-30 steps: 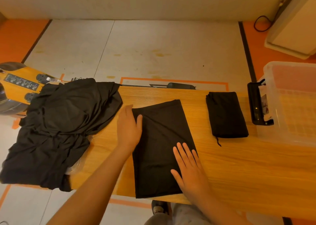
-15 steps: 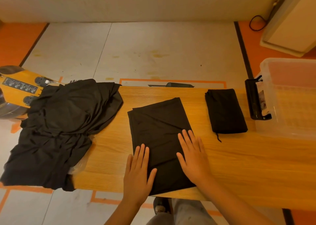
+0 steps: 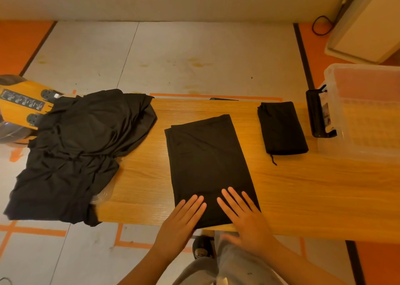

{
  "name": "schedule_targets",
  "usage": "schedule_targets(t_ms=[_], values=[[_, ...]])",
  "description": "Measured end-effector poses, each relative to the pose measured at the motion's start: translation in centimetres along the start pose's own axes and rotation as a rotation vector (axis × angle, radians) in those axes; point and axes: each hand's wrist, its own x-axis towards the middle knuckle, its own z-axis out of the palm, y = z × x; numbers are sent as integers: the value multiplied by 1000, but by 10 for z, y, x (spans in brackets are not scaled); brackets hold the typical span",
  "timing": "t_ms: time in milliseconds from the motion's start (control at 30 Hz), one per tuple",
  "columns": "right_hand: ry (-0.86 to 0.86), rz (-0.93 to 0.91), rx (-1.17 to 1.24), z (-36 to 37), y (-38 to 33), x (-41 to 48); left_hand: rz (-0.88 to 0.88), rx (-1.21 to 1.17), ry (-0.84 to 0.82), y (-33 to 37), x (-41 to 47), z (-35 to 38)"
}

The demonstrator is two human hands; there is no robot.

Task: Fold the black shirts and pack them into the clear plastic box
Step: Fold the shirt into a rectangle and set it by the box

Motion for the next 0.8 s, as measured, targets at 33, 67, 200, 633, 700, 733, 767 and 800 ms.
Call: schedule_targets(t_ms=[33, 67, 200, 633, 700, 733, 767, 800], values=[[3, 11, 0, 4, 0, -2, -24, -4, 26, 1, -1, 2], [0, 24, 12, 6, 0, -3, -30, 3, 50, 2, -1, 3], [30, 25, 62, 15, -2, -13, 9, 8, -1, 3, -8, -5], [129, 210, 167, 14, -23, -33, -126, -253, -187, 3, -11, -66], [151, 229, 203, -1, -23, -33, -159, -368, -249, -5, -4, -87], [158, 229, 261, -11, -21, -30, -165, -421, -253, -8, 2, -98], [161, 242, 326, -25, -17, -25, -164, -462, -261, -11, 9, -111], [134, 283, 396, -40, -11, -17, -163, -485, -281, -15, 16, -124]])
